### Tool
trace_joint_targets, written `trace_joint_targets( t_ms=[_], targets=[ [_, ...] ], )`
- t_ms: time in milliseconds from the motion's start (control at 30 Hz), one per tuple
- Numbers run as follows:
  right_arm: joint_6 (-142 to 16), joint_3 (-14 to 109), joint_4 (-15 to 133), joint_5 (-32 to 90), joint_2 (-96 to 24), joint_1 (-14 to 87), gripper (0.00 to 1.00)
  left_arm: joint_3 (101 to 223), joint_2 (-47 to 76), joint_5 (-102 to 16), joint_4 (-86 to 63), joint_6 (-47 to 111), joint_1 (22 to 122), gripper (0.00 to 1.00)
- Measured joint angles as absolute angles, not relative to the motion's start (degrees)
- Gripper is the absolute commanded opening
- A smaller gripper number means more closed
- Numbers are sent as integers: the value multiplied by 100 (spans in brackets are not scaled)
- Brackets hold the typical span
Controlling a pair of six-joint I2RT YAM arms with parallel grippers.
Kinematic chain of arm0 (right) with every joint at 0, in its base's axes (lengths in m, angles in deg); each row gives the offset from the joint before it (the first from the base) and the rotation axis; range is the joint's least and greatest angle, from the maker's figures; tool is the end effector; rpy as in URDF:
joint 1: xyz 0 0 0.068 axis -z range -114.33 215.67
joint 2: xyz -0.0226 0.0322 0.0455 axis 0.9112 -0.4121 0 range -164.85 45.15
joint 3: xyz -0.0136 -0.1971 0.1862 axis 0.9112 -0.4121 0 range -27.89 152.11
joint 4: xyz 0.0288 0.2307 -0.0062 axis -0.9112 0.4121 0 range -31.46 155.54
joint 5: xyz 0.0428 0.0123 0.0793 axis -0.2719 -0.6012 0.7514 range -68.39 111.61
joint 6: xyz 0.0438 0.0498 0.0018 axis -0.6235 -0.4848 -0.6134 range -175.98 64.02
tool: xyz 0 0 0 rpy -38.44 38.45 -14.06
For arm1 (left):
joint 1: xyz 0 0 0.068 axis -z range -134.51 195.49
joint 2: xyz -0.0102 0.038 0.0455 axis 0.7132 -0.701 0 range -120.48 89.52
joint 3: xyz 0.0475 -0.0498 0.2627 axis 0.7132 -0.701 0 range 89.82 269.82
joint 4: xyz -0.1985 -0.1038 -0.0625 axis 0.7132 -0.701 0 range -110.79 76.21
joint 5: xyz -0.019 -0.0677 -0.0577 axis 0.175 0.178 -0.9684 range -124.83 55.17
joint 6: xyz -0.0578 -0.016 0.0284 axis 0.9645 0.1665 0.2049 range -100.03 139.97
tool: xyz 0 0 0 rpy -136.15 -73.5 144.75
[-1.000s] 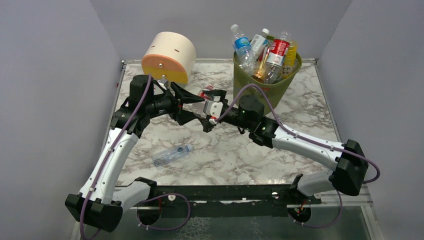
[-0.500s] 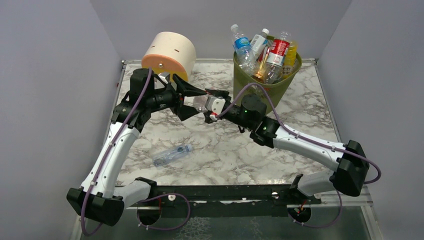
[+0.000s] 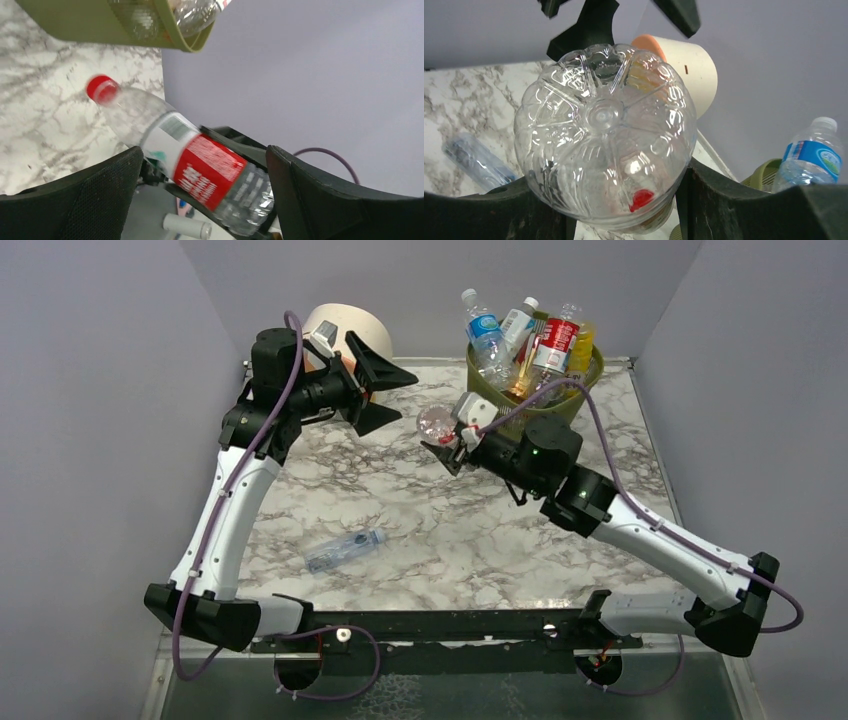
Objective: Put the plastic bottles in the bin
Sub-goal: Pick up the plastic bottle at the center of the board, then place the plastic bottle in the trash bin.
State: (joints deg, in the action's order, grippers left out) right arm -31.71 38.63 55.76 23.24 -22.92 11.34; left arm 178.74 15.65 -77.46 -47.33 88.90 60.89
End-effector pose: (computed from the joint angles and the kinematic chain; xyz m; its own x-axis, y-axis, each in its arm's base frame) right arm 0.1528 0.2152 0.4141 0.3521 -0.2142 -0.9111 -0.7501 0.5176 -0.4116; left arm 0.2266 -0.0993 0.4437 -0.8701 -0.4725 -0.1406 0.0077 0.2721 -0.9622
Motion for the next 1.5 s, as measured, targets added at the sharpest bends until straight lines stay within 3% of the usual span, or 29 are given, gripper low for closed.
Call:
trace_joint_targets(
  t_ms=[367,600,733,967,1233,1500],
  targets=[
    [-3993,7426,8046,1212,-2618,1134,55,18585,962,-7285,-5109,7439,5906,99],
    [-4098,8840,8756,1,-3116,1162,55,18580,949,-6835,-5421,6774,5906,99],
    [-4137,9152,9005,-279,-3496,1506,54,18469,1017,-6594,-5437,6606,5906,99],
    [-4788,9524,9654,274,-4301,3499,53,18158,1191,-6240,-5496,6442,5925,99],
    [-5376,9115,9764,1253,-4213,5252,52,17890,1285,-6098,-5546,6326,5938,99],
    [-5741,8462,9407,2057,-4178,5921,51,17831,1358,-6024,-5550,6254,5938,99]
  ],
)
